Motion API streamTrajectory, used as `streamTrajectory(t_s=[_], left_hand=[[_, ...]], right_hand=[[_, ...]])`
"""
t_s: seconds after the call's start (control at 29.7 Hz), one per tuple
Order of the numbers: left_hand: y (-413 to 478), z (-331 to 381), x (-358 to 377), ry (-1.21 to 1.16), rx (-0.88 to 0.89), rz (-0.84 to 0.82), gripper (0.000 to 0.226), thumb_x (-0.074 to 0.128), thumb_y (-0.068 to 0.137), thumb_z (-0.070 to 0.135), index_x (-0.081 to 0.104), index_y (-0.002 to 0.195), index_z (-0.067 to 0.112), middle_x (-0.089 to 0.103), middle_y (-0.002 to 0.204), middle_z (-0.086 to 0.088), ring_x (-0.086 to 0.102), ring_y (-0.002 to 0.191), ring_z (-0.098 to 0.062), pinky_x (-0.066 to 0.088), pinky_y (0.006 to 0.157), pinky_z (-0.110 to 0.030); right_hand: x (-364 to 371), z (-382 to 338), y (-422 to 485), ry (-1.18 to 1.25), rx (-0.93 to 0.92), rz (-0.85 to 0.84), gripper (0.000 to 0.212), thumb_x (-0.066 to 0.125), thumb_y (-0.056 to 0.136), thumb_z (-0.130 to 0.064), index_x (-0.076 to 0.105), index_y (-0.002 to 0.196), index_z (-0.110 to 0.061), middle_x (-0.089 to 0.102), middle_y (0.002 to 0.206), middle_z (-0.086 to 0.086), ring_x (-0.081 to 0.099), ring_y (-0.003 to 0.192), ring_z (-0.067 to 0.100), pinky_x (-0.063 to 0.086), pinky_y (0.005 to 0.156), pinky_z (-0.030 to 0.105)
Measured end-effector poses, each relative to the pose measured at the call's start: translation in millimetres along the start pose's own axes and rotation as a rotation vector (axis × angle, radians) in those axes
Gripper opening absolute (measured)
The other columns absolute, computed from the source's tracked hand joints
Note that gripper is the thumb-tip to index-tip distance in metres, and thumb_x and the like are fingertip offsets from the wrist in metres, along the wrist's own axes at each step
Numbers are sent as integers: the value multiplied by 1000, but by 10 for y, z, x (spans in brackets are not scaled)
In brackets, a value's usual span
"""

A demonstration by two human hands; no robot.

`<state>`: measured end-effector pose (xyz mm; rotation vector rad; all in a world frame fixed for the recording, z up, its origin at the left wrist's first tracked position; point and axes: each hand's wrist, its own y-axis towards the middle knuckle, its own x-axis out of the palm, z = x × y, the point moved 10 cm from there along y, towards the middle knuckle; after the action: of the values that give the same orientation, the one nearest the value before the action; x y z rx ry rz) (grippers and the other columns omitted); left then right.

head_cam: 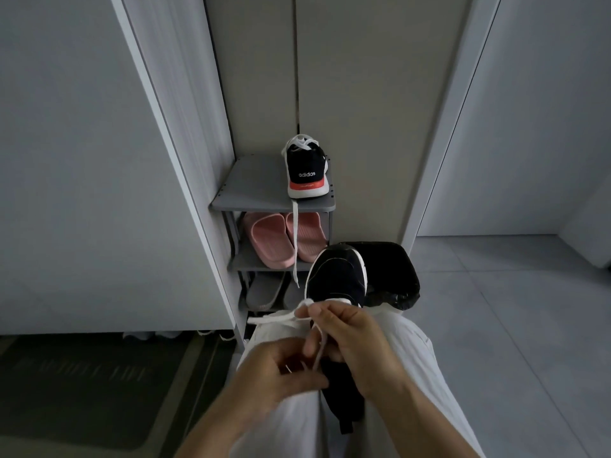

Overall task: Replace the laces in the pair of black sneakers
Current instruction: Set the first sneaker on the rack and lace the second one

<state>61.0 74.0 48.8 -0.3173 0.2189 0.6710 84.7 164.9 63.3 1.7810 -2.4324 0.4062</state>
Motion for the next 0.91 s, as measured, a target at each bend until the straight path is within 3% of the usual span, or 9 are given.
streamTrajectory(t_s=[0.1,0.17,0.27,0.37,0.47,0.54,0.74,0.81,0.91], left_hand=[[61,-8,72,171,3,33,12,68,82,22,71,75,13,60,56,10,52,53,1,38,56,-10],[68,96,24,-50,6,63,17,65,82,19,70,76,4,62,56,3,50,48,-3,38,51,-13],[104,267,-230,-472,53,203,24,63,72,22,71,81,2,67,68,-12,59,55,-16,47,50,-21],[205,270,-487,-593,101,352,16,60,79,14,71,83,3,70,75,-14,60,58,-16,52,53,-22],[247,218,-496,-588,96,377,17,60,80,13,70,87,1,70,76,-13,61,59,-14,51,53,-20],[239,143,-487,-596,95,401,21,61,76,18,70,87,3,71,77,-13,63,60,-15,51,53,-20],[189,-203,-752,-706,33,539,16,54,87,12,69,88,5,71,73,-10,61,56,-12,53,53,-19],[160,-298,-812,-538,-36,557,15,54,89,16,66,91,6,70,76,-10,61,55,-11,52,51,-20],[-41,-124,-1004,306,-57,762,23,60,86,30,49,100,16,58,87,2,56,63,-3,41,52,-13]], right_hand=[[-49,-106,70,-33,-9,10,25,48,95,-22,66,94,-6,67,61,5,33,39,7,28,45,18],[-43,-108,107,-75,-1,-18,28,45,95,-32,67,94,-15,71,77,4,41,46,7,35,54,24],[17,63,34,-110,63,-85,35,45,86,-47,68,87,-22,65,69,-4,48,54,7,41,57,21],[62,190,-70,-103,51,-134,23,54,85,-33,67,87,-14,68,71,-1,33,45,6,27,47,18],[-108,325,-46,-43,94,-21,15,58,87,-14,65,75,-10,59,64,10,28,40,6,24,40,14],[-192,338,-35,-60,113,26,15,60,86,-14,65,72,-12,52,65,18,27,40,7,23,37,14],[-359,383,-107,-214,188,54,9,62,87,-15,68,83,-9,64,61,-2,34,39,2,26,40,13],[-392,324,-114,-288,166,76,9,63,87,-15,70,84,-12,65,60,-3,39,41,1,30,43,12],[-395,196,-100,-483,77,114,15,63,87,-19,70,77,-28,64,56,-7,49,53,7,38,54,17]])
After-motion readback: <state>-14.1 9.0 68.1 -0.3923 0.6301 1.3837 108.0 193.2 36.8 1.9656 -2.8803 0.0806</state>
